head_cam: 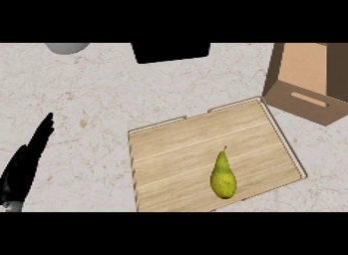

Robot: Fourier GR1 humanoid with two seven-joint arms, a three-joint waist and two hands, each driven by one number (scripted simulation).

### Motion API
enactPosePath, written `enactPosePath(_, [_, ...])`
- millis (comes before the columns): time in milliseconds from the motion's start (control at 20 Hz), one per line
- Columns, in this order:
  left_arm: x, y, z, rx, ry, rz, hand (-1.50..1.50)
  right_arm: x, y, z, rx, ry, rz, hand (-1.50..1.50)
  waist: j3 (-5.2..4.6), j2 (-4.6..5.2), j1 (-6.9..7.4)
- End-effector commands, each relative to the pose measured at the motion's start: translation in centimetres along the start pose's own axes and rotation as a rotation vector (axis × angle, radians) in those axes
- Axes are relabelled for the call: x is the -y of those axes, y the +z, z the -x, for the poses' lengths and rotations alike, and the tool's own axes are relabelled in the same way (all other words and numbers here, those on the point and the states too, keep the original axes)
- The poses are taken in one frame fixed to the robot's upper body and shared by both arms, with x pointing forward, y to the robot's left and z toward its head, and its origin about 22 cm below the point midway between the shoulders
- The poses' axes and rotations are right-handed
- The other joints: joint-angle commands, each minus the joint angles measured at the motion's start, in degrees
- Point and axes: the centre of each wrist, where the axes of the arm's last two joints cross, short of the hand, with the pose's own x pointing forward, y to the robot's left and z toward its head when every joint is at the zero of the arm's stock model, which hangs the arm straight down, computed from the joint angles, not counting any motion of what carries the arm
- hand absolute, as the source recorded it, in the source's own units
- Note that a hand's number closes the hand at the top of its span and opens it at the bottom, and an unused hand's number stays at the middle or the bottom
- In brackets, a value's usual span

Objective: Pick the pear from the tray and place it in the cardboard box

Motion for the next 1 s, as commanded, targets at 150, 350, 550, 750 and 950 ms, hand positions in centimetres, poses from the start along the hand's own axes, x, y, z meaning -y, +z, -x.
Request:
enactPosePath(150, [1.8,-1.5,-0.1,0.066,-0.022,0.075,0.00,1.8,9.2,-4.8,-0.082,0.107,-0.082,-1.50,-0.24,0.98,5.17])
enactPosePath(350, [2.6,-2.3,-0.5,0.081,-0.001,0.104,0.00,1.5,11.9,-9.3,-0.120,0.133,-0.107,-1.50,-0.22,1.17,6.80])
enactPosePath(550, [2.8,-3.4,-0.5,0.094,-0.029,0.115,0.00,2.2,12.2,-12.2,-0.201,0.200,-0.172,-1.50,-0.17,1.44,7.97])
enactPosePath(750, [3.1,-4.3,-1.0,0.096,-0.027,0.142,0.00,2.0,12.5,-14.1,-0.263,0.287,-0.168,-1.50,-0.16,1.61,8.69])
enactPosePath(950, [4.1,-4.1,-0.8,0.121,-0.029,0.140,0.00,1.7,10.7,-15.4,-0.317,0.319,-0.182,-1.50,-0.12,1.70,9.70])
